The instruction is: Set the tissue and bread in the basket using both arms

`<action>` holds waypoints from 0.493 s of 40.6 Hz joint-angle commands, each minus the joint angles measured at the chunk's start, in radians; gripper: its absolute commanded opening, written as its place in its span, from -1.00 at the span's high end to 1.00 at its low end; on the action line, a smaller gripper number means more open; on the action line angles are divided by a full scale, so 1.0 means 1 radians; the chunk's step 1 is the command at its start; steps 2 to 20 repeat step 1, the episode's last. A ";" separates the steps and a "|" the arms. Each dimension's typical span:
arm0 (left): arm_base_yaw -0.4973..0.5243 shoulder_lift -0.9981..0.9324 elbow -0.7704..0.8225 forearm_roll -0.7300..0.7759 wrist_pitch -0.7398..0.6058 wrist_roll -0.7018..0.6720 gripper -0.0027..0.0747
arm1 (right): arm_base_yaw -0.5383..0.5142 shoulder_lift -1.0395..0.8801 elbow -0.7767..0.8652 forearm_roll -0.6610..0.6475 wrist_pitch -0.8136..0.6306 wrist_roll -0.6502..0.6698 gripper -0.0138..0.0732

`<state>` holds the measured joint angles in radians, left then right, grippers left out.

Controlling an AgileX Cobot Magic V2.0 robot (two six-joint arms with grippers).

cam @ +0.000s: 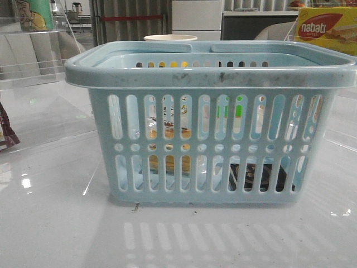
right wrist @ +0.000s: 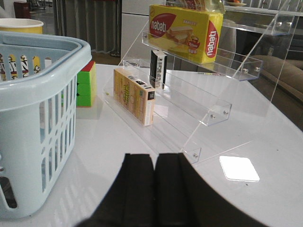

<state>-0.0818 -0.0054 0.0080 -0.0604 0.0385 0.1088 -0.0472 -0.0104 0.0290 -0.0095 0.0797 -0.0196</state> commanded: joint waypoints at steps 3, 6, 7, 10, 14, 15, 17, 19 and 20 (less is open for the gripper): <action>-0.006 -0.017 -0.001 0.001 -0.089 -0.011 0.70 | -0.006 -0.019 0.000 -0.006 -0.092 -0.006 0.56; -0.006 -0.017 -0.001 0.001 -0.089 -0.011 0.70 | -0.006 -0.019 0.000 -0.006 -0.092 -0.006 0.56; -0.006 -0.017 -0.001 0.001 -0.089 -0.011 0.70 | -0.006 -0.019 0.000 -0.006 -0.092 -0.006 0.56; -0.006 -0.017 -0.001 0.001 -0.089 -0.011 0.70 | -0.006 -0.019 0.000 -0.006 -0.092 -0.006 0.56; -0.006 -0.017 -0.001 0.001 -0.089 -0.011 0.70 | -0.006 -0.019 0.000 -0.006 -0.092 -0.006 0.56; -0.006 -0.017 -0.001 0.001 -0.089 -0.011 0.70 | -0.006 -0.019 0.000 -0.006 -0.092 -0.006 0.56; -0.006 -0.017 -0.001 0.001 -0.089 -0.011 0.70 | -0.006 -0.019 0.000 -0.006 -0.092 -0.006 0.56; -0.006 -0.017 -0.001 0.001 -0.089 -0.011 0.70 | -0.006 -0.019 0.000 -0.006 -0.092 -0.006 0.56; -0.006 -0.017 -0.001 0.001 -0.089 -0.011 0.70 | -0.006 -0.019 0.000 -0.006 -0.092 -0.006 0.56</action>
